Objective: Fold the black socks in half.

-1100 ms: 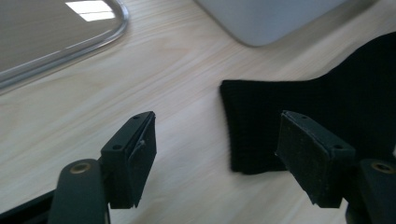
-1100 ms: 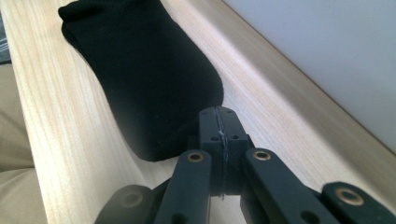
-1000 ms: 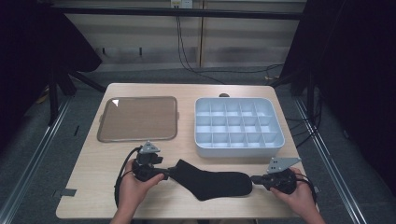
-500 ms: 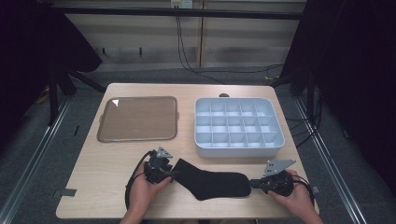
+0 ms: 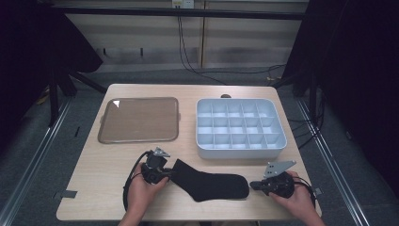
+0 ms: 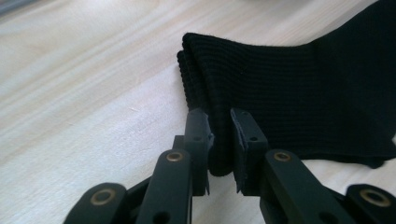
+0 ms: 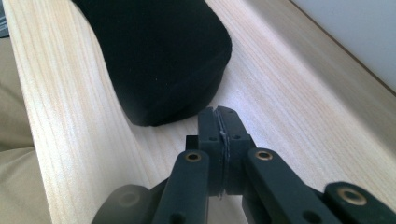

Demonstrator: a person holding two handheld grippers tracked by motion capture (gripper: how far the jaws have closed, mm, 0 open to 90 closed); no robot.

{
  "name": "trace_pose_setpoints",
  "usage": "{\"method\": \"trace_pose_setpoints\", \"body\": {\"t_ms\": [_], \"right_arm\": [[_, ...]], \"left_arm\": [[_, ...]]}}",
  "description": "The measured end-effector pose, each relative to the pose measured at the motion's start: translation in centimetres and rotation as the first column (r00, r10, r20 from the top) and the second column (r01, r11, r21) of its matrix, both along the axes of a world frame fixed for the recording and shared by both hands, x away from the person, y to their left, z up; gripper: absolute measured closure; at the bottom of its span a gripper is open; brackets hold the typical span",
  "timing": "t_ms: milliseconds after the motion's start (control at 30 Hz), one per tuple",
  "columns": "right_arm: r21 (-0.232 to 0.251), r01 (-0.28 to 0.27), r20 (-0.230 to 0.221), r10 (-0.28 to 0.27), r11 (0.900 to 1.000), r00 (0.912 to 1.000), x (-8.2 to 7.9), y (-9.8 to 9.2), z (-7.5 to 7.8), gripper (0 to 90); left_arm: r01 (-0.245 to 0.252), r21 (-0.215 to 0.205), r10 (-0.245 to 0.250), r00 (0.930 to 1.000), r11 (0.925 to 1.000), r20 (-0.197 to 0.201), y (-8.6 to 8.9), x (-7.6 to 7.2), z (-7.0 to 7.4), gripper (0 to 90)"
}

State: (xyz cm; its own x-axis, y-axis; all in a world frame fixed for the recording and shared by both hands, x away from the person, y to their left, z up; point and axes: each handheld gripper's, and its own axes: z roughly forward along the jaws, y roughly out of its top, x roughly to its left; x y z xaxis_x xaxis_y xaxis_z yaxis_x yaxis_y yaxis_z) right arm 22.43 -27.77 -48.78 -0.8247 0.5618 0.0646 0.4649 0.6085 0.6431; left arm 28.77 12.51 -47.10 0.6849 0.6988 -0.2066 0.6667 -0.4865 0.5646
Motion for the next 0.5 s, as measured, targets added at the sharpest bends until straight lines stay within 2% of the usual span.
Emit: {"method": "trace_pose_setpoints", "body": {"t_ms": [67, 167, 300, 400, 500], "right_arm": [[0.007, -0.006, -0.006, 0.006, 1.0, 1.0, 0.0, 0.1, -0.2, 89.4], [-0.012, -0.02, -0.006, 0.019, 1.0, 0.9998, 0.0, 0.6, -0.3, 89.4], [-0.009, -0.031, -0.007, 0.031, 0.999, 0.9995, 0.1, 1.0, -0.4, 88.9], [0.008, -0.03, -0.011, 0.03, 1.0, 0.9995, 0.2, 1.2, -0.5, 88.9], [0.004, -0.034, -0.01, 0.035, 0.999, 0.9994, 0.2, 1.6, -0.5, 89.0]], "left_arm": [[-0.004, -0.02, 0.004, 1.0, 0.9998, 0.005, 0.1, -0.1, 0.4, 78.0], [-0.013, -0.038, 0.014, 0.9998, 0.9992, 0.013, 0.3, -0.1, 1.0, 77.5], [-0.03, -0.052, 0.031, 0.9995, 0.9982, 0.007, 0.8, -0.2, 1.8, 77.4], [-0.03, -0.054, 0.031, 0.9995, 0.9981, 0.011, 1.0, -0.2, 2.2, 77.4], [-0.028, -0.046, 0.029, 0.9994, 0.9985, 0.018, 0.9, -0.3, 2.6, 77.4]]}}
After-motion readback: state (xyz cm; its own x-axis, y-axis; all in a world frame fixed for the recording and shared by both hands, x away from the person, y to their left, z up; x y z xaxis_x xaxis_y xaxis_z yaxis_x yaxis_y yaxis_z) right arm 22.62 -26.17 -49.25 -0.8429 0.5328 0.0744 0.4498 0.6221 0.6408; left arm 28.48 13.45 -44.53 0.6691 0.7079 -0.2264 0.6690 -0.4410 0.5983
